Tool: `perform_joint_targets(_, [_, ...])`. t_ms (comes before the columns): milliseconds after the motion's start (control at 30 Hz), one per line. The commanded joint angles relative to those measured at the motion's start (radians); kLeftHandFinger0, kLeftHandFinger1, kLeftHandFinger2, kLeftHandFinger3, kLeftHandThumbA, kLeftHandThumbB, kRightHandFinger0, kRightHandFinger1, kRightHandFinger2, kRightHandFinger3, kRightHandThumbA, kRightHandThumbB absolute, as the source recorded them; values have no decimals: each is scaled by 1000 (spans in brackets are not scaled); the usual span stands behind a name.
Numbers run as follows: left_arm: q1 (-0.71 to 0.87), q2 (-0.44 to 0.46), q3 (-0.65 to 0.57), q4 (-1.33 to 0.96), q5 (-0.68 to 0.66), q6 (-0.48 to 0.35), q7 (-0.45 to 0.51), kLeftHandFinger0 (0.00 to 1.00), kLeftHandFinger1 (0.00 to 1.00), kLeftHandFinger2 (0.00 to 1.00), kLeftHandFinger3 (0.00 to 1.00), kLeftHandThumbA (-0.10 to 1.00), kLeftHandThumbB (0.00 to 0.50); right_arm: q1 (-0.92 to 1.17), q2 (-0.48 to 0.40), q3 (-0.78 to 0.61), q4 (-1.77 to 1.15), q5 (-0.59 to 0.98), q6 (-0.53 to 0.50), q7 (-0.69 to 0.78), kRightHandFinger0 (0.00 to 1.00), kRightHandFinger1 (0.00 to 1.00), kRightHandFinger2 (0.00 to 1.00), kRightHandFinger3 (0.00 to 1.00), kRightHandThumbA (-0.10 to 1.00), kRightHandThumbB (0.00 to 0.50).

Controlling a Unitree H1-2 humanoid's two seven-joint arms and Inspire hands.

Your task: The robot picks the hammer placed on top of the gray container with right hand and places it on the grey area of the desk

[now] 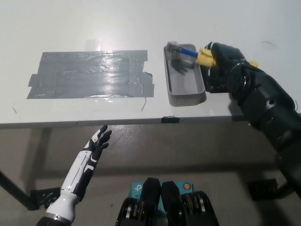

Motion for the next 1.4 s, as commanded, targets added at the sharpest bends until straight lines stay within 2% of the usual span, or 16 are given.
perform_joint_targets(0, [-19,22,-3,-15,2,-3,-30,1000,1000,1000,1000,998,128,-148,-34,-20,-85,-28,-77,-165,3,455,792,645,-100,210])
perform_joint_targets(200, [5,17,0,-17,-4,-12,-31,1000,1000,1000,1000,1000,139,-198,-36,-8,-106,-54,-69,-163,31,595,1000,905,-100,171])
perform_joint_targets(333, [4,17,2,-11,-5,-17,-32,1000,1000,1000,1000,1000,130,-219,-33,1,-107,-69,-84,-176,54,633,1000,910,-100,179])
perform_joint_targets(433, [14,21,-1,-20,2,-20,-38,1000,1000,1000,1000,1000,134,-224,-24,3,-101,-72,-97,-175,30,555,939,766,-100,226])
perform_joint_targets(500, [13,19,1,-18,-16,-30,-46,1000,1000,1000,1000,1000,137,-236,-4,22,-76,-92,-111,-193,30,603,1000,827,-100,177])
perform_joint_targets(633, [12,9,4,-7,-43,-43,-52,1000,1000,1000,1000,1000,140,-261,36,59,-44,-117,-123,-196,11,580,971,851,-100,199])
perform_joint_targets(700, [23,2,4,-21,-43,-34,-47,1000,1000,1000,1000,1000,139,-278,76,61,-34,-108,-113,-163,72,554,927,910,-100,301])
perform_joint_targets(767, [28,3,4,-24,-46,-39,-48,1000,1000,1000,1000,1000,136,-281,103,60,-30,-109,-122,-175,3,395,740,609,-100,244])
perform_joint_targets(800, [23,2,3,-22,-46,-39,-48,1000,1000,1000,1000,1000,135,-286,117,56,-24,-107,-126,-183,0,379,784,537,-100,209])
perform_joint_targets(867, [31,2,2,-25,-49,-42,-49,1000,1000,1000,1000,1000,138,-287,154,55,-20,-106,-116,-168,0,420,887,632,-100,217])
perform_joint_targets(1000, [46,-9,-7,-33,-47,-38,-50,1000,1000,1000,1000,1000,145,-283,205,54,-4,-103,-110,-149,0,428,888,662,-100,229])
perform_joint_targets(1033, [46,-12,-8,-31,-50,-35,-52,1000,1000,1000,1000,1000,160,-284,225,59,5,-108,-106,-156,0,373,803,572,-100,257])
perform_joint_targets(1167, [48,-9,-8,-43,-50,-38,-55,1000,1000,1000,1000,1000,159,-298,294,89,48,-129,-89,-134,0,276,699,551,-100,249])
perform_joint_targets(1233, [46,-12,-10,-46,-55,-34,-59,1000,1000,1000,1000,1000,164,-303,310,91,60,-124,-88,-123,0,271,711,588,-100,245])
perform_joint_targets(1300, [45,-15,-18,-46,-48,-41,-61,1000,1000,1000,1000,1000,158,-295,329,99,64,-131,-90,-135,0,285,675,405,-100,271])
perform_joint_targets(1367, [40,-16,-23,-45,-47,-40,-63,1000,1000,1000,1000,1000,159,-296,339,102,70,-131,-78,-124,16,315,691,408,-100,267])
